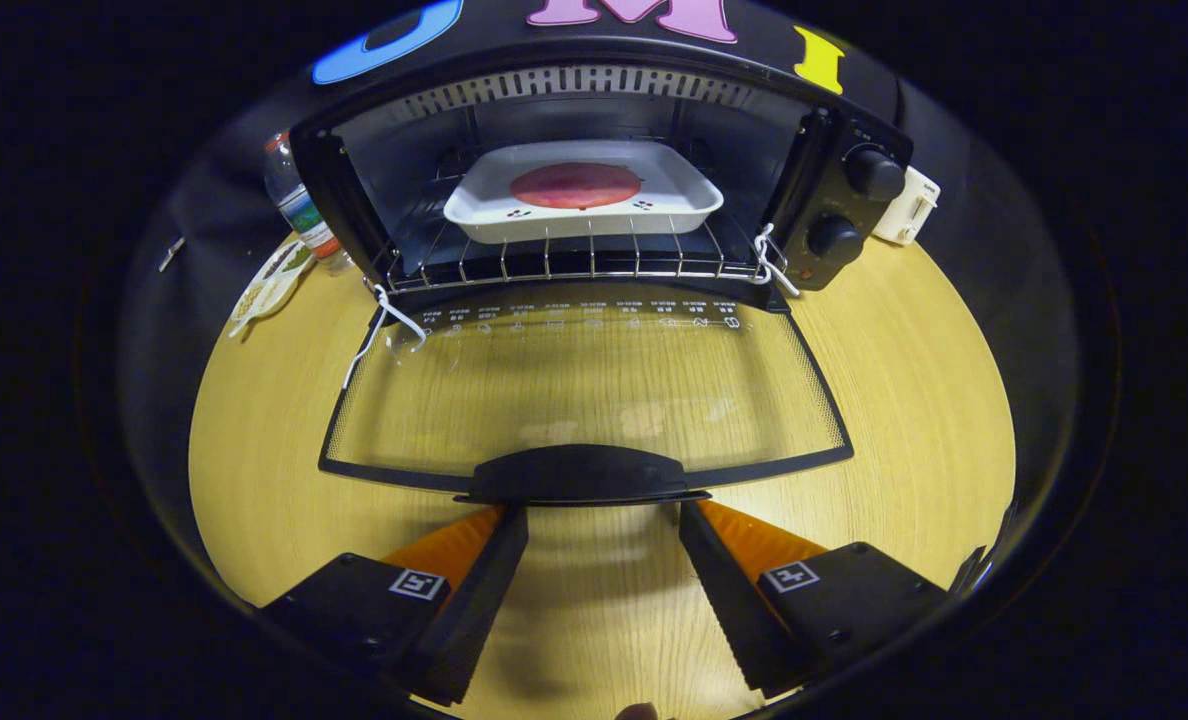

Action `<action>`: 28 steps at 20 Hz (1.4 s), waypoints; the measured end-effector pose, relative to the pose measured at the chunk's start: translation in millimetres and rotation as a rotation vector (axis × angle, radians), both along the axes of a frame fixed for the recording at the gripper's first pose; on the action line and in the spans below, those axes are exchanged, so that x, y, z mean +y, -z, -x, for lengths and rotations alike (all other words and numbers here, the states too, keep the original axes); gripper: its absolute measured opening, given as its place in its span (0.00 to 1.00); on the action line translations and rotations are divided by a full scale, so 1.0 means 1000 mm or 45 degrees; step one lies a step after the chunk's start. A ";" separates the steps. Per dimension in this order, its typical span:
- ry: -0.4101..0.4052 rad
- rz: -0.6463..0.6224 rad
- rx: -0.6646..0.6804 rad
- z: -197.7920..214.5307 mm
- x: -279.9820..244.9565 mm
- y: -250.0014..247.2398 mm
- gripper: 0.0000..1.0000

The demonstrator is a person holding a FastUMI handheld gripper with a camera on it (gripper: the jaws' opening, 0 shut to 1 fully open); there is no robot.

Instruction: Open the toaster oven, put the food inside, and close the toaster oven door.

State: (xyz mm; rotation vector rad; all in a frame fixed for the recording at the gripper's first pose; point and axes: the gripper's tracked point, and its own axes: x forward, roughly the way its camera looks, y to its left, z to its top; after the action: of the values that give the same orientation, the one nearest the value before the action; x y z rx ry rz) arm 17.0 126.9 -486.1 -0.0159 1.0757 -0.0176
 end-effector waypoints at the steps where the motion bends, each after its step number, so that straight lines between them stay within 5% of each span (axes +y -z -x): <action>1: -0.003 -0.007 -0.015 0.000 0.000 -0.004 0.99; 18: 0.004 -0.133 -0.492 -0.033 -0.004 -0.143 0.99; 28: -0.034 -0.127 -0.815 -0.016 -0.036 -0.251 0.99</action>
State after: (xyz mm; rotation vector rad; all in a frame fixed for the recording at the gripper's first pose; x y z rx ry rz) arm 32.6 90.8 -235.4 0.0621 0.4353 0.0524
